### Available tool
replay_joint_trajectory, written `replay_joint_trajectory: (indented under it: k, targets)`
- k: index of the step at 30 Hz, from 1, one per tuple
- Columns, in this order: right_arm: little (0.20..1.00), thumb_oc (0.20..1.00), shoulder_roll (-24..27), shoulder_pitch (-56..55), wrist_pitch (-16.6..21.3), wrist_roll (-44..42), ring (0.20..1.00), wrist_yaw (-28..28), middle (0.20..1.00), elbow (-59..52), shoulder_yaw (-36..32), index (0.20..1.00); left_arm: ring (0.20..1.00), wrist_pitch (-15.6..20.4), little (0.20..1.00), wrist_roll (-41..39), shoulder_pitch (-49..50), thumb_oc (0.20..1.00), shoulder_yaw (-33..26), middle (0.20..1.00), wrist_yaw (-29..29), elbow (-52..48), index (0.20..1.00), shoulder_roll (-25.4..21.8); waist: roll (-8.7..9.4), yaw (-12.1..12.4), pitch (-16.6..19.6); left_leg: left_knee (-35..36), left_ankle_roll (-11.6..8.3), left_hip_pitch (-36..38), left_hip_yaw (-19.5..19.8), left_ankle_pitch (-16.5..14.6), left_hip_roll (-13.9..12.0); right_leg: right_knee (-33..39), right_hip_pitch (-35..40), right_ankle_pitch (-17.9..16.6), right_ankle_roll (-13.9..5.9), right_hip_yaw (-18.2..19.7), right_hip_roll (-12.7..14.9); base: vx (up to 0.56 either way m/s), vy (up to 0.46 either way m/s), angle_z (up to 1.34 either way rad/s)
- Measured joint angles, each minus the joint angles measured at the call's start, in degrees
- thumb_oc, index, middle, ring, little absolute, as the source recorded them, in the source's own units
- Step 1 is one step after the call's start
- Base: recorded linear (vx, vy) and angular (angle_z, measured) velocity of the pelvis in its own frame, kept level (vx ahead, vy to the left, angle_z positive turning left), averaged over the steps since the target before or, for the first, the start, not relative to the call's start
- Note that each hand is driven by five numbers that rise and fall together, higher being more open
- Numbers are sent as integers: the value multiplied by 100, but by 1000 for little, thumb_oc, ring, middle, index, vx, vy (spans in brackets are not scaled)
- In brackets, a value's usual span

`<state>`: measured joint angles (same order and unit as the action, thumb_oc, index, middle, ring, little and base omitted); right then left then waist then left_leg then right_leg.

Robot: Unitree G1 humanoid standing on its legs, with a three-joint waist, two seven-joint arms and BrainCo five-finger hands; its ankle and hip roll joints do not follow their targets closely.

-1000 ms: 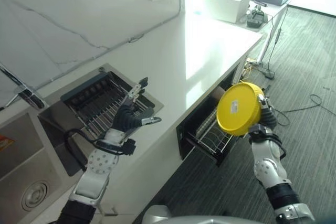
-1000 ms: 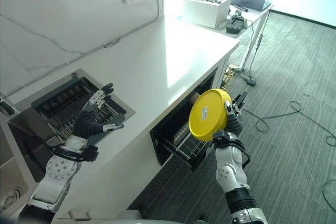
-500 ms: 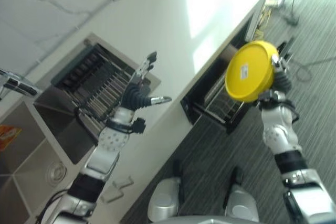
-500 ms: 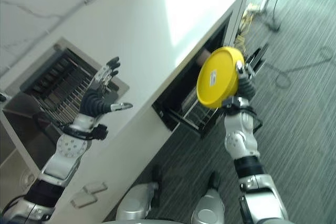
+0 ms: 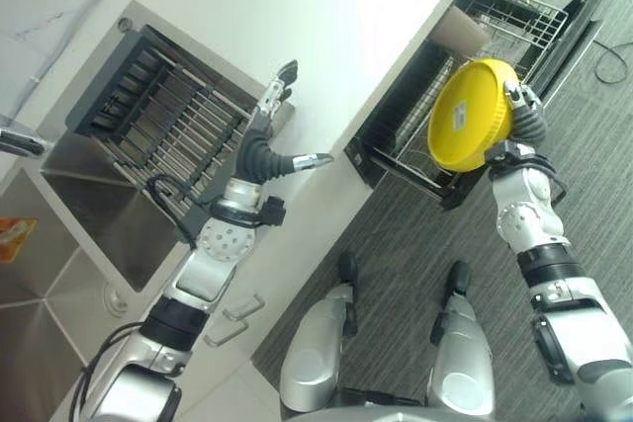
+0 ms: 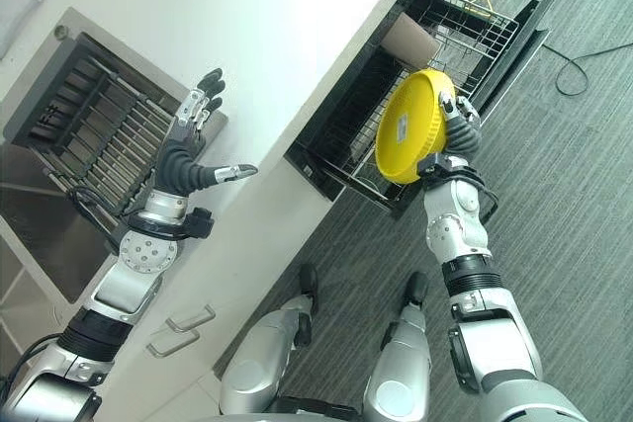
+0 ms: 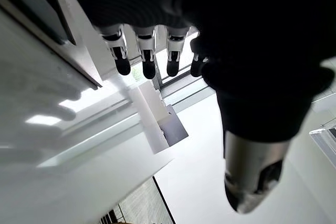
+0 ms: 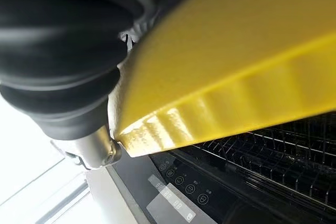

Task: Place the dishes in the dishwasher.

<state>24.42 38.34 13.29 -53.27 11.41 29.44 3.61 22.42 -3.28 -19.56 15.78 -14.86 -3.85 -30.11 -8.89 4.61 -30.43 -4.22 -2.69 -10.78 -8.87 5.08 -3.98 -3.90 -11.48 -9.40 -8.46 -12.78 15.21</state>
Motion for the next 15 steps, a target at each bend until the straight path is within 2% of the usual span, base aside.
replay_joint_trajectory:
  k: [4, 8, 15]
  targets:
    - [200, 200, 65, 408, -34, 259, 200, -110, 200, 377, 17, 200, 1000, 1, 1000, -1, -45, 1000, 0, 1000, 2, 0, 1000, -19, 2, 20, 1, -2, 3, -29, 20, 3, -4, -14, -15, -2, -3, -20, 10, -38, -46, 2]
    - [200, 200, 109, 979, -57, -40, 200, -267, 200, 626, -7, 200, 1000, -2, 1000, -3, -300, 1000, 2, 1000, 17, 4, 1000, -145, 6, 63, 1, -113, 19, -330, 54, 22, -21, -135, -307, -3, -1, -23, 4, -43, -44, 4]
    - [200, 200, 137, 1140, -157, 38, 200, -365, 200, 895, 25, 200, 1000, -26, 1000, -7, -415, 1000, 2, 1000, 46, 5, 1000, -200, 19, 142, -6, -193, 24, -436, 100, 14, -13, -239, -391, 39, 37, -39, 17, 10, -9, 2]
